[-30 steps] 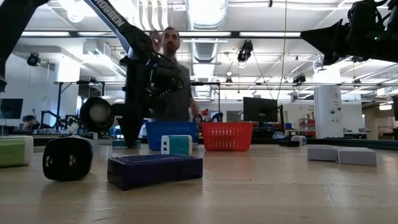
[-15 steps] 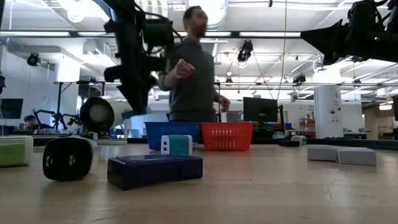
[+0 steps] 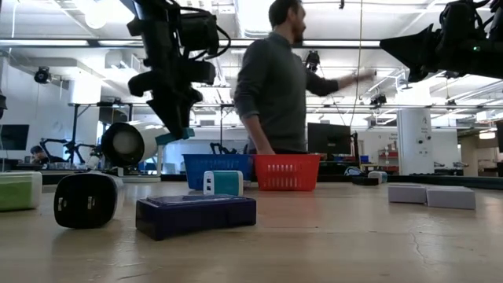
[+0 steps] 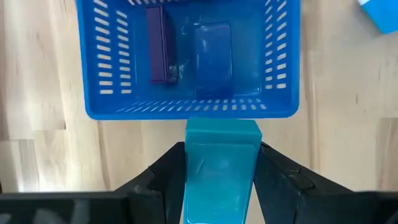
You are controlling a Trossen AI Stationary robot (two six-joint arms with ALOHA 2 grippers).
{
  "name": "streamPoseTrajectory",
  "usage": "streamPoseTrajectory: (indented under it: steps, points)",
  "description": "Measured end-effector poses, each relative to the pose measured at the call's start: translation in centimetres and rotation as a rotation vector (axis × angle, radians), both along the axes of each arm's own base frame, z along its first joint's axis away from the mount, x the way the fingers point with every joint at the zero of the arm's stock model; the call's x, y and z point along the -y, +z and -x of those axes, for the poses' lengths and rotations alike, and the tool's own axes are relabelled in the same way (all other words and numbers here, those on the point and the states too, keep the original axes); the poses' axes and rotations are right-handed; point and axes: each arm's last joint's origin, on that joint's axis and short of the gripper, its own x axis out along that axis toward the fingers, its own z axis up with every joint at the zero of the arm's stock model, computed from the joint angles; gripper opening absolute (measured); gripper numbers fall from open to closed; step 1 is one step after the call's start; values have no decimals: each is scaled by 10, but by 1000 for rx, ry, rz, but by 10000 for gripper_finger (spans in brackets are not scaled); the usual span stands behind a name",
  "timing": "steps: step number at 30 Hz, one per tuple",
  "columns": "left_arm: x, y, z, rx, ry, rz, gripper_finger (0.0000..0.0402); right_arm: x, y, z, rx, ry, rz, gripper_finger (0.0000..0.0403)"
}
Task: Pick & Place Office items
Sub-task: Put the light blue digital clock into the blue bin
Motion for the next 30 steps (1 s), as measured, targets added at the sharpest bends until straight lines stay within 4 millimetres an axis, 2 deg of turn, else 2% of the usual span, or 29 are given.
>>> streamPoseTrajectory:
  steps: [10,22,30]
  points:
    - [8,-4,8,6,-58,7,152,0,1,0,10,5,-12,8]
    - [13,-19,30,189,-107,-66,152,1,3,1,12,-57,72,8]
    - [13,-28,29,284,-150,-115,152,2,1,0,-21,-93,101,8]
